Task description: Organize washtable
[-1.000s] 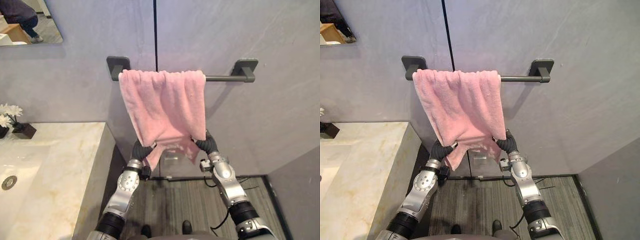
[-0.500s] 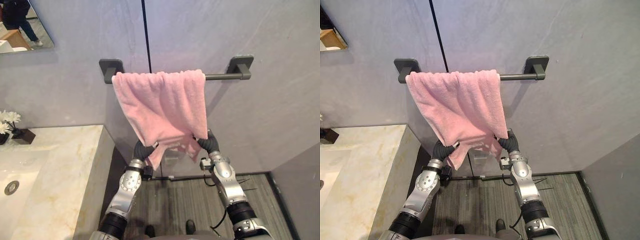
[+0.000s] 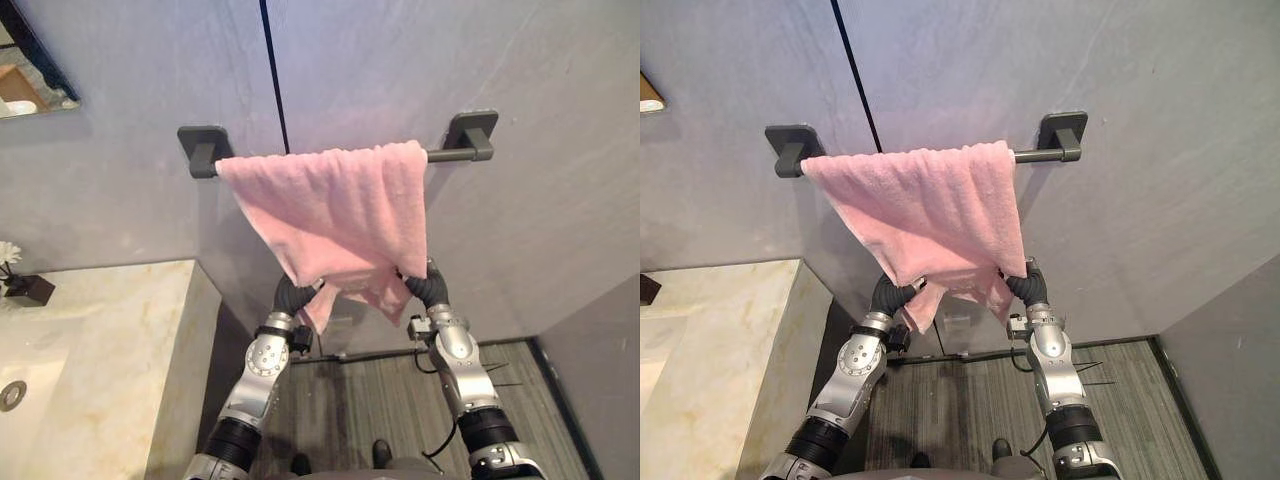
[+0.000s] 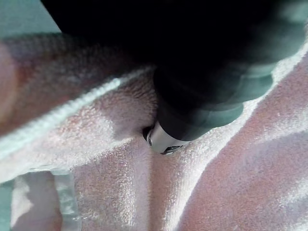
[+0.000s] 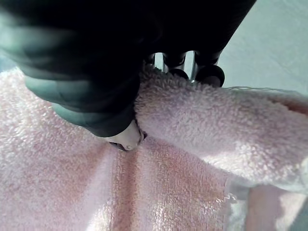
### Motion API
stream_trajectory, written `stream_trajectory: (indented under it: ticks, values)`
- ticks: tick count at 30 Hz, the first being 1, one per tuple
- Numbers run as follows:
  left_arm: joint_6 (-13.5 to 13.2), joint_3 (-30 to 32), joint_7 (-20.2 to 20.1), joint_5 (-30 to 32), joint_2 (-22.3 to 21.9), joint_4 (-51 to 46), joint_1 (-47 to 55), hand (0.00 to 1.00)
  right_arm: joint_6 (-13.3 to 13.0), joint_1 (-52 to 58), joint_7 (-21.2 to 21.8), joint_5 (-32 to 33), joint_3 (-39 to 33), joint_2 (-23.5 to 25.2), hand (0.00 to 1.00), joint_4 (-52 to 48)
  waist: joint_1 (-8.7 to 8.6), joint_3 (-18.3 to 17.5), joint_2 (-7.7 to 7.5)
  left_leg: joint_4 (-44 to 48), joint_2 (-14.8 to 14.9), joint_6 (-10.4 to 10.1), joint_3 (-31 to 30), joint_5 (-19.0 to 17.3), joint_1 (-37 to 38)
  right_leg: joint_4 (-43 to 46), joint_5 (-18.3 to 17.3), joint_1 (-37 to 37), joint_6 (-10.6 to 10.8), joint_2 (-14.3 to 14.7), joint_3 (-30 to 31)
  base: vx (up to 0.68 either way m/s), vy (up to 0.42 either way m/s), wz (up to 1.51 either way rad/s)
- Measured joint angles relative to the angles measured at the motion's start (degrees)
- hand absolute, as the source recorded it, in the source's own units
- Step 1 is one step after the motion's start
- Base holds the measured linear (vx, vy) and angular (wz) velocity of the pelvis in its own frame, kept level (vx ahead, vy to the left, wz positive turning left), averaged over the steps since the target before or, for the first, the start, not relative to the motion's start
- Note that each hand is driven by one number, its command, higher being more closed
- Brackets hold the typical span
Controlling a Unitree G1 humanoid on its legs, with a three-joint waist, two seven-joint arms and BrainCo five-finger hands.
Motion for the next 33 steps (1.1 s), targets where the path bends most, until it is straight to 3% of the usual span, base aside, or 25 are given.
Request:
stream_trajectory:
  ticks: [18, 19, 20, 33]
  values:
    - [-0.09, 3.20, -0.01, 0.00, -1.60, 6.36, 2.21, 1.00, -1.06, -1.36, 0.16, -2.84, 0.02, 3.00, 1.00, 7.17, 0.64, 0.07, 0.19, -0.01, -0.01, 0.00, -0.15, -0.50, 1.05, -0.39, 0.01, 1.26, -0.01, -0.02, -0.42, -0.03, -0.013, 0.00]
    - [-0.15, 3.45, -0.01, 0.01, -1.61, 6.50, 2.21, 1.00, -1.05, -1.41, 0.15, -3.62, 0.02, 3.02, 0.00, 7.20, 0.61, 0.07, 0.17, -0.26, -0.02, 0.01, -0.21, -0.48, 1.24, -0.60, 0.01, 1.46, -0.01, -0.02, -0.54, 0.00, 0.000, 0.00]
    - [-0.16, 3.78, -0.01, 0.01, -1.66, 6.61, 2.22, 0.00, -1.05, -1.41, 0.12, -3.94, 0.01, 3.04, 0.00, 7.36, 0.59, 0.08, 0.16, -0.44, -0.02, 0.01, -0.22, -0.47, 1.45, -0.72, 0.01, 1.62, -0.01, -0.02, -0.58, 0.00, -0.021, 0.04]
    - [-0.17, 9.96, 0.98, -0.93, -1.64, 7.01, 3.53, 0.00, 0.52, 1.74, -4.12, -3.48, -7.28, 3.49, 0.00, 8.15, 0.61, 0.08, -0.28, -0.80, 0.07, -0.01, -0.41, -0.49, 2.40, -0.89, -0.27, 2.65, -0.09, -0.02, -1.03, -0.02, -0.021, 0.01]
